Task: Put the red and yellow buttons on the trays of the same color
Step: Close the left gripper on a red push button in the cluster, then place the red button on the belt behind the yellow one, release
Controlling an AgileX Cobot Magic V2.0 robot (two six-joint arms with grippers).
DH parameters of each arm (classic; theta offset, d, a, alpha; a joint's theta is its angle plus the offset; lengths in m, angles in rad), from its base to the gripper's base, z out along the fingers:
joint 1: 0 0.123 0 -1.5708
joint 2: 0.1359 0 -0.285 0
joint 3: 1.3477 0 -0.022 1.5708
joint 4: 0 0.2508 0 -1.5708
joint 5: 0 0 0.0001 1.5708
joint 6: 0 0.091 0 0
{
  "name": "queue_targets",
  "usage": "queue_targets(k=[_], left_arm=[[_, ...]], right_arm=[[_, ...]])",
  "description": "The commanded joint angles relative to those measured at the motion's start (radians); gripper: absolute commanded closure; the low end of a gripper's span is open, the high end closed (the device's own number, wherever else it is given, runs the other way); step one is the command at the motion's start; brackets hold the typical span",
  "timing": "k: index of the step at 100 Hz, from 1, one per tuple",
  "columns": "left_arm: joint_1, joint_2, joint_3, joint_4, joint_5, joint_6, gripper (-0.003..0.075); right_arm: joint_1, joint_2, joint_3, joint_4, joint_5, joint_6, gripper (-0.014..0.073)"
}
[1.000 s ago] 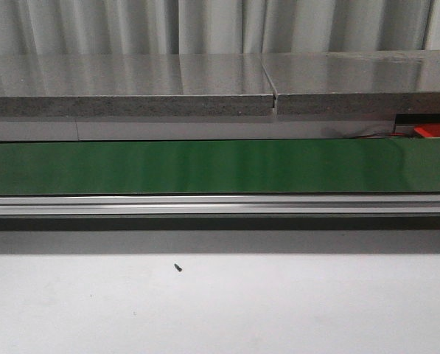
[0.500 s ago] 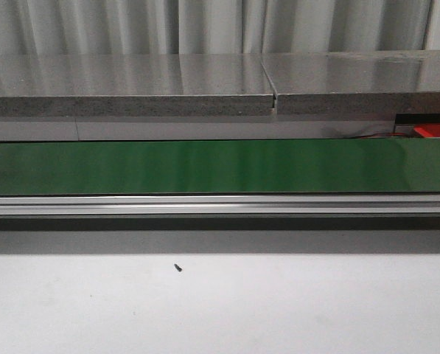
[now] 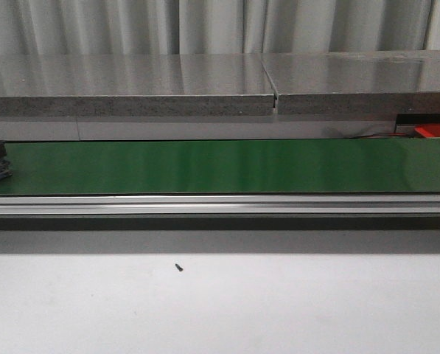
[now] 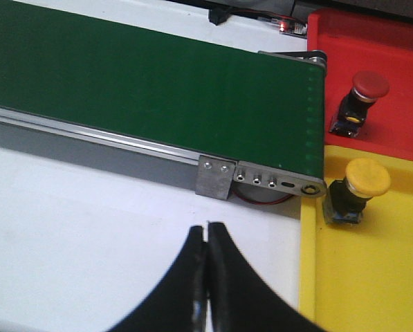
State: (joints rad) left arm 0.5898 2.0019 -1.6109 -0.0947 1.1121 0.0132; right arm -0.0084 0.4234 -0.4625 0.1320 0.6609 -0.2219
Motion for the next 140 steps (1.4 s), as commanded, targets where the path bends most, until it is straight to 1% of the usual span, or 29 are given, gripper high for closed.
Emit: queue_targets(k=[1,12,17,24,58,71,88,106,110,115,120,125,132,137,140], left_arm=[[0.005,-0.131,-0.026,-0.016,-0.001,-0.004,0.0594],[0.005,-0.202,-0.026,-0.074,-0.001,-0.002,0.0594],[-0.002,-0.234,-0.026,-0.112,0.001,0.032,0.0594],[-0.022,-0.262,-0.026,-0.127,0.001,0.042,0.0594],[-0.228,-0.277,-0.026,-0.118,0.065,0.045,0.0594],[-0.294,-0.262,-0.019,-0.044,0.069,0.045,0.0594],[-0.323,-0.224,-0.019,-0.046,0.068,0.045,0.0594],[-0.323,-0.186,-0.019,-0.046,0.075,0.045,0.0589],[-0.323,-0.186,-0.019,-0.046,0.07,0.045,0.0571],[-0.323,-0.188,-0.019,-0.046,0.065,0.045,0.0522],[-0.323,-0.19,-0.019,-0.046,0.065,0.045,0.0449],[-0.323,-0.19,-0.019,-0.046,0.065,0.045,0.0349],[-0.323,-0.193,-0.019,-0.046,0.065,0.045,0.0236],[-0.323,-0.197,-0.019,-0.053,0.06,0.045,0.019],[-0.323,-0.202,-0.019,-0.057,0.056,0.045,0.0183]], right_arm=[[0.001,0.003,-0.026,0.003,-0.075,-0.004,0.0662],[0.001,0.003,-0.026,0.003,-0.075,-0.004,0.0662],[0.001,0.003,-0.026,0.003,-0.075,-0.004,0.0662],[0.001,0.003,-0.026,0.003,-0.075,-0.004,0.0662],[0.001,0.003,-0.026,0.003,-0.075,-0.004,0.0662],[0.001,0.003,-0.026,0.003,-0.075,-0.004,0.0662],[0.001,0.003,-0.026,0.003,-0.075,-0.004,0.0662],[0.001,0.003,-0.026,0.003,-0.076,-0.004,0.0662],[0.001,0.003,-0.026,0.003,-0.076,-0.004,0.0662],[0.001,0.003,-0.026,0.003,-0.076,-0.004,0.0662],[0.001,0.003,-0.026,0.003,-0.076,-0.004,0.0662],[0.001,0.003,-0.026,0.003,-0.076,-0.004,0.0662],[0.001,0.003,-0.026,0.003,-0.076,-0.004,0.0662],[0.001,0.003,-0.026,0.003,-0.076,-0.004,0.0662],[0.001,0.003,-0.026,0.003,-0.076,-0.004,0.0662]])
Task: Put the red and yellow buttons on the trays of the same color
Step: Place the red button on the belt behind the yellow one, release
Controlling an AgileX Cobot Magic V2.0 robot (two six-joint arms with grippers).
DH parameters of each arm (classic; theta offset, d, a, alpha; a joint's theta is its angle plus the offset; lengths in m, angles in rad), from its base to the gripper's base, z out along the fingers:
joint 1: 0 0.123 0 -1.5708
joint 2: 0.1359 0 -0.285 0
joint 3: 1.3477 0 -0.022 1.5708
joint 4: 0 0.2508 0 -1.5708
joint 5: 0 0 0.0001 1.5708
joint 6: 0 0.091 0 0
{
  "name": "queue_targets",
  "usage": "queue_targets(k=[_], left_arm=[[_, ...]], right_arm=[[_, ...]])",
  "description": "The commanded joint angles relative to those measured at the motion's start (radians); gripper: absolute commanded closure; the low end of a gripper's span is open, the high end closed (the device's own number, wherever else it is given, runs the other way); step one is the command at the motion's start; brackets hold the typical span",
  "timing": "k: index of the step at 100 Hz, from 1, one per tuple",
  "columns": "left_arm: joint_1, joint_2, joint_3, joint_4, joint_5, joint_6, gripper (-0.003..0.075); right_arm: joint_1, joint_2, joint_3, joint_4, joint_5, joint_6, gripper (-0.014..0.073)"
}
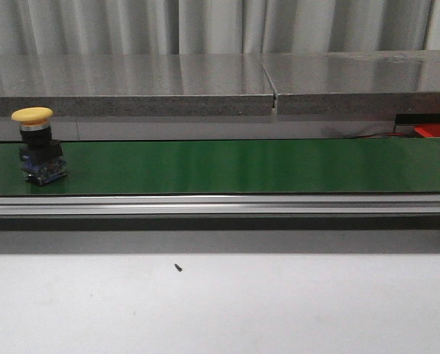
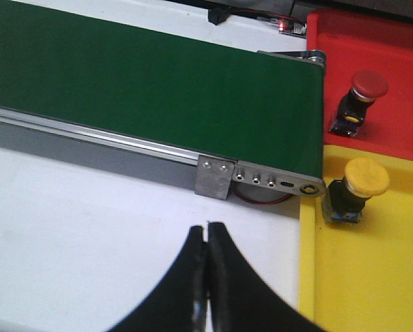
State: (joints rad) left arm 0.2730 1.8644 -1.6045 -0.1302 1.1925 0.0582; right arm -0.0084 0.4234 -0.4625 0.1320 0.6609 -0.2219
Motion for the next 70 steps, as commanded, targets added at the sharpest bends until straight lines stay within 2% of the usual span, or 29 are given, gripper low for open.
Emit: queue_targets(k=[1,15,24,31,50,70], left_arm=[[-0.006,-0.067,-0.026,-0.022,-0.025,0.0,0.0183],[-0.01,-0.122,-0.026,-0.025,-0.058,0.008,0.0203],[-0.023,-0.173,-0.026,-0.025,-0.077,0.027,0.0258],[-0.046,-0.215,-0.026,-0.028,-0.087,0.027,0.0351],[-0.14,-0.308,-0.013,-0.028,-0.13,0.049,0.0731],[-0.246,-0.395,0.069,-0.028,-0.179,0.052,0.0739]], right_arm=[[0.001,0.003,-0.026,0.003,-0.076,-0.004,0.0662],[0.001,0.003,-0.026,0.003,-0.076,-0.004,0.0662],[0.001,0.003,-0.026,0.003,-0.076,-0.004,0.0662],[0.001,0.003,-0.026,0.003,-0.076,-0.004,0.0662],[0.001,0.003,-0.026,0.003,-0.076,-0.004,0.0662],[0.001,0.003,-0.026,0.003,-0.076,-0.004,0.0662]])
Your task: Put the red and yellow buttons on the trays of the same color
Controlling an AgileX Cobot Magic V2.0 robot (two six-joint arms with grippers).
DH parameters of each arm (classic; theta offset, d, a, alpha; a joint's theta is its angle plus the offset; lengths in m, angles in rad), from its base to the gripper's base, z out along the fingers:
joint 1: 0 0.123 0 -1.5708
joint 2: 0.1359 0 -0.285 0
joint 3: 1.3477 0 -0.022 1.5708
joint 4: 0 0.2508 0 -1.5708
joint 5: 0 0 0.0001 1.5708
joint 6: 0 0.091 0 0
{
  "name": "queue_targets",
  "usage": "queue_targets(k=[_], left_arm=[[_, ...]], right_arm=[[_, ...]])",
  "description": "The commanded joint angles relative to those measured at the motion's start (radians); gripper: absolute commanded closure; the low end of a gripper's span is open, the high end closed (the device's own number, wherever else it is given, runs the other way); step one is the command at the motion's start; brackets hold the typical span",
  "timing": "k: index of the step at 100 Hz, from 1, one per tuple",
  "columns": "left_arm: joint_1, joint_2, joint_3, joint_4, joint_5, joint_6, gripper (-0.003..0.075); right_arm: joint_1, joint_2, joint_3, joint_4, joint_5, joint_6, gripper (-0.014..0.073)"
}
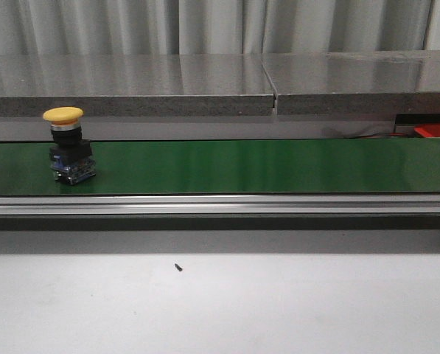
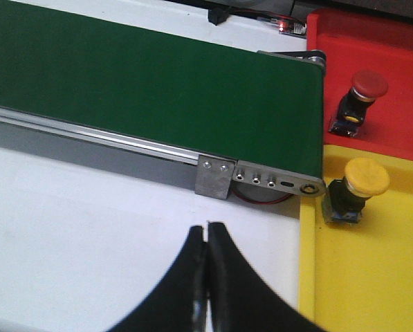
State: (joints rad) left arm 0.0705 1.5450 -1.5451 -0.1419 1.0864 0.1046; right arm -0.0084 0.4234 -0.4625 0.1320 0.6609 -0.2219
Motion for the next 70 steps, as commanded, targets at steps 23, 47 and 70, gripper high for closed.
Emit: queue_targets(k=[23,47,70], left_arm=[[-0.156,-0.223,0.16,-0.014,-0.172,0.006,0.0739],[-0.174,-0.415,0.341,-0.016,-0.206,0.007,0.0739],[-0.174,-0.646,0.524,-0.016,-0.226,0.007,0.0739]], right_arm=[[0.001,0.003,-0.026,0.004,-0.082,-0.004,0.0662],[0.001,0.003,-0.026,0.004,-0.093,-0.004,0.0662],[0.001,0.003,-0.026,0.004,-0.097,-0.004,0.0662]])
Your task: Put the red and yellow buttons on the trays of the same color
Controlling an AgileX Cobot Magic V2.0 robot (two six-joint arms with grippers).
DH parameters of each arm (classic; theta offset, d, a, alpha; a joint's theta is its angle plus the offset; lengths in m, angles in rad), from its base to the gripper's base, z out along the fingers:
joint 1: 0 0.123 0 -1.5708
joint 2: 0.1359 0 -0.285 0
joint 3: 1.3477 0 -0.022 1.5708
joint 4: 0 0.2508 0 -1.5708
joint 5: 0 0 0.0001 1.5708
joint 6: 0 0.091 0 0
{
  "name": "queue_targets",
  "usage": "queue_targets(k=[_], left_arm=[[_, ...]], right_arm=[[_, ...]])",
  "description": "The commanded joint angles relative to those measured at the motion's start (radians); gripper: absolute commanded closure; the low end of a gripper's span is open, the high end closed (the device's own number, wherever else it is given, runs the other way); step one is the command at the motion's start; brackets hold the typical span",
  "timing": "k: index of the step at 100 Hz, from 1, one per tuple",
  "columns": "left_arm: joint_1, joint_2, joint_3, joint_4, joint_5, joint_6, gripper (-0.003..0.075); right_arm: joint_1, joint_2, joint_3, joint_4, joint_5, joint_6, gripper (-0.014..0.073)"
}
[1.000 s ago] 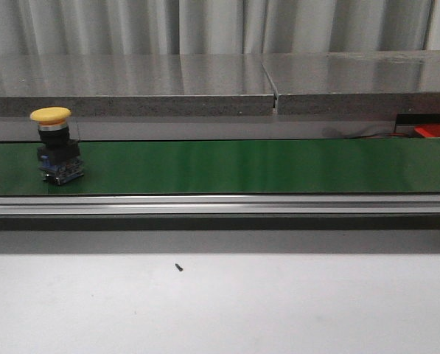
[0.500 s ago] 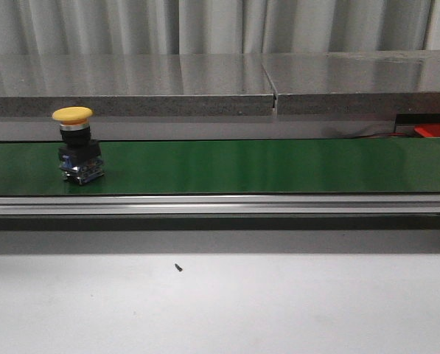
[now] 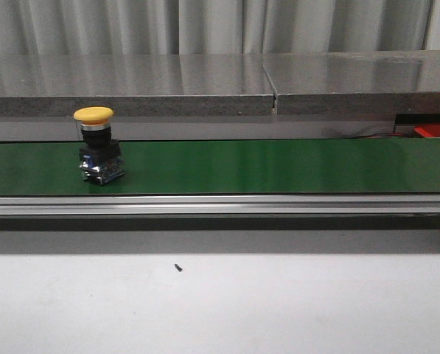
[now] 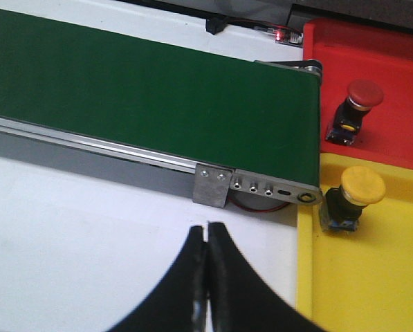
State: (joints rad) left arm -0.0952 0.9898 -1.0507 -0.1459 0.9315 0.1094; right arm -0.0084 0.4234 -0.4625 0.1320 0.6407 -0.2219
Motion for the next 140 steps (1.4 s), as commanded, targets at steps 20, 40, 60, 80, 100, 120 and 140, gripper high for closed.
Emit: queue_targets(k=[20,40,60,80,100,120,140], left_arm=[[-0.008,-0.291,0.172,-0.012,-0.069,0.003,0.0739],[-0.008,-0.442,0.259,-0.012,-0.064,0.003,0.0739],[-0.008,-0.5,0.274,0.007,-0.049,0.003,0.0739],[-0.008,-0.5,0.274,0.007,-0.05,0.003,0.0739],[-0.008,-0.5,0.274,0.007,-0.05,0.003,0.0739],[-0.008,-0.5,0.274,0.007,-0.05,0.003,0.0739],[-0.008,-0.5,0.274,0.007,-0.05,0.003,0.0739]], right_arm=[[0.001,0.003,-0.026,0.004,-0.077,-0.004,0.0662],[0.001,0.003,-0.026,0.004,-0.086,-0.004,0.0662],[0.001,0.006,-0.027,0.001,-0.086,-0.005,0.0662],[0.003,0.079,-0.093,-0.027,-0.009,-0.014,0.0662],[0.061,0.24,-0.23,-0.027,-0.003,-0.052,0.0662],[0.212,0.463,-0.397,-0.068,0.009,-0.053,0.0662],[0.335,0.694,-0.581,-0.067,0.034,-0.053,0.0636]])
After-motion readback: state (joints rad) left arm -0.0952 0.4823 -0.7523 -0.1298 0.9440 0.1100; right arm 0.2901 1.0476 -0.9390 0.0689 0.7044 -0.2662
